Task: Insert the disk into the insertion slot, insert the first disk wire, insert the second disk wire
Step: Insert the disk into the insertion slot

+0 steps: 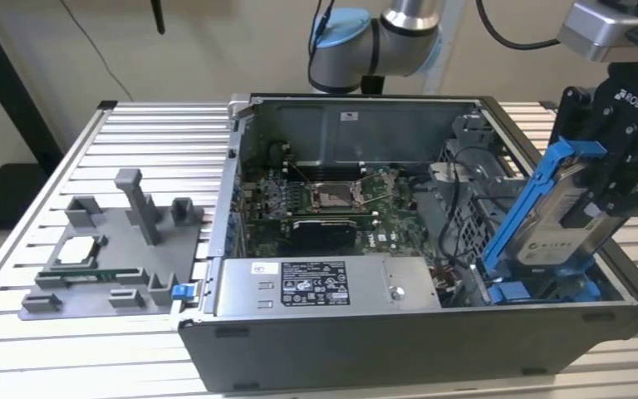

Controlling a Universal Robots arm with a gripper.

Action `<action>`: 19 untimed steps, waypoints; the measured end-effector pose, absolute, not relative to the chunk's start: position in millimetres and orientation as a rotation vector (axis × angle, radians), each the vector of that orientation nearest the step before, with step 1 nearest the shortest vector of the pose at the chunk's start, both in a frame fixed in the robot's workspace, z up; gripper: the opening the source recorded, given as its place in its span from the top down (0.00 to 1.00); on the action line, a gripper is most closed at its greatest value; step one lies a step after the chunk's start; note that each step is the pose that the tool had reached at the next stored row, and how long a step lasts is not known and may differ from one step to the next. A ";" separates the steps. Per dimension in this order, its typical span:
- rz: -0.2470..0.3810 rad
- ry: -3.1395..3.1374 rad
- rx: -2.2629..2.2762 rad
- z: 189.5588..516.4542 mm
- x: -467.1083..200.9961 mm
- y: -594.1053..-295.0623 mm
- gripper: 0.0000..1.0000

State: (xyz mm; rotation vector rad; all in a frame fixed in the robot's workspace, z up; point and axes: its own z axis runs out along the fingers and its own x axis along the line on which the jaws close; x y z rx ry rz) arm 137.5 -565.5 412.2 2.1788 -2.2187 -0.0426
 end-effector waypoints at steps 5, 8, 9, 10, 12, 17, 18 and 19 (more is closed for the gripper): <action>-0.040 -2.218 2.176 408.0 137.4 -565.5 1.00; -0.040 -2.223 2.171 406.0 136.9 -564.1 1.00; -0.040 -2.225 2.169 405.6 136.8 -563.6 1.00; -0.040 -2.227 2.166 405.1 136.7 -563.4 1.00; -0.040 -2.230 2.163 404.2 136.6 -563.2 1.00; -0.039 -2.229 2.161 402.4 136.6 -563.3 1.00; -0.040 -2.228 2.160 402.3 136.6 -563.6 1.00; -0.043 -2.227 2.159 402.2 136.7 -563.9 1.00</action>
